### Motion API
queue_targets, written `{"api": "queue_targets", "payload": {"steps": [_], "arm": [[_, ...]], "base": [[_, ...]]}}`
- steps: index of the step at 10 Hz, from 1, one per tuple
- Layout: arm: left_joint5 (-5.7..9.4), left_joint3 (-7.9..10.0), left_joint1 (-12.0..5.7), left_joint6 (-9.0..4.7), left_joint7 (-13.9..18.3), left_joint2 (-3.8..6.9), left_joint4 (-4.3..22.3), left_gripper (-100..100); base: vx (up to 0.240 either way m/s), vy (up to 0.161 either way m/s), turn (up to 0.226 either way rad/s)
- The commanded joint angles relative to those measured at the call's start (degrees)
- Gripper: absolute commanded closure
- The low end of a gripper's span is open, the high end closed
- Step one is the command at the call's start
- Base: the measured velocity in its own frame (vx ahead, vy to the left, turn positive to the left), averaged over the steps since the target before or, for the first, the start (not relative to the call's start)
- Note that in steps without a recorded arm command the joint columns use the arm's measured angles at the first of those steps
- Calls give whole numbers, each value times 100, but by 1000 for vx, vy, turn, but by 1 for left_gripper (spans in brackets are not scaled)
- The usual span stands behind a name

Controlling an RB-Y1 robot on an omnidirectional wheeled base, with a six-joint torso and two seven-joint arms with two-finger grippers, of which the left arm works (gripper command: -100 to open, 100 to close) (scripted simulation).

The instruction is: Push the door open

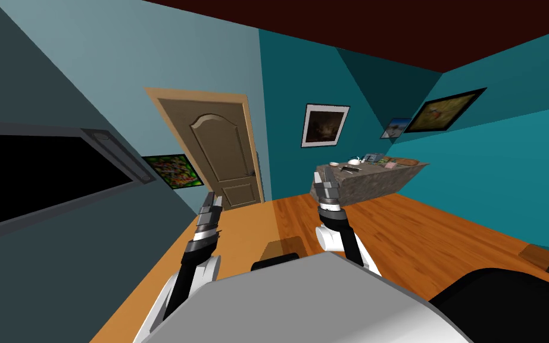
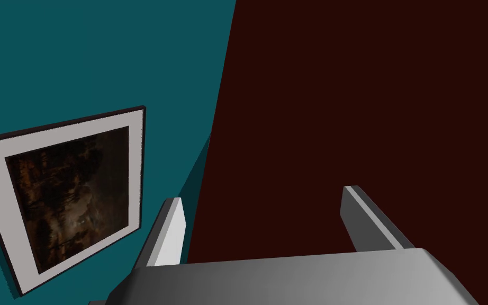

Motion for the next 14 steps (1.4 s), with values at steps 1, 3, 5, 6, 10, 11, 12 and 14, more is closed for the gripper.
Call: {"api": "queue_targets", "payload": {"steps": [1,3,5,6,10,11,12,14], "arm": [[-9,3,-70,-19,18,19,158,-100],[-8,35,-198,-59,74,78,474,-100],[-7,58,-288,-88,113,119,695,-100],[-7,71,-337,-103,134,140,817,-100],[-5,125,-546,-168,226,229,1332,-100],[-5,139,-603,-186,251,252,1473,-100],[-5,154,-660,-204,276,275,1615,-100],[-4,184,-775,-240,327,322,1900,-100]], "base": [[125,-9,-6],[138,-6,-9],[99,-11,-4],[78,-6,-7],[93,-5,-7],[94,0,-8],[122,-8,-8],[111,-4,-7]]}}
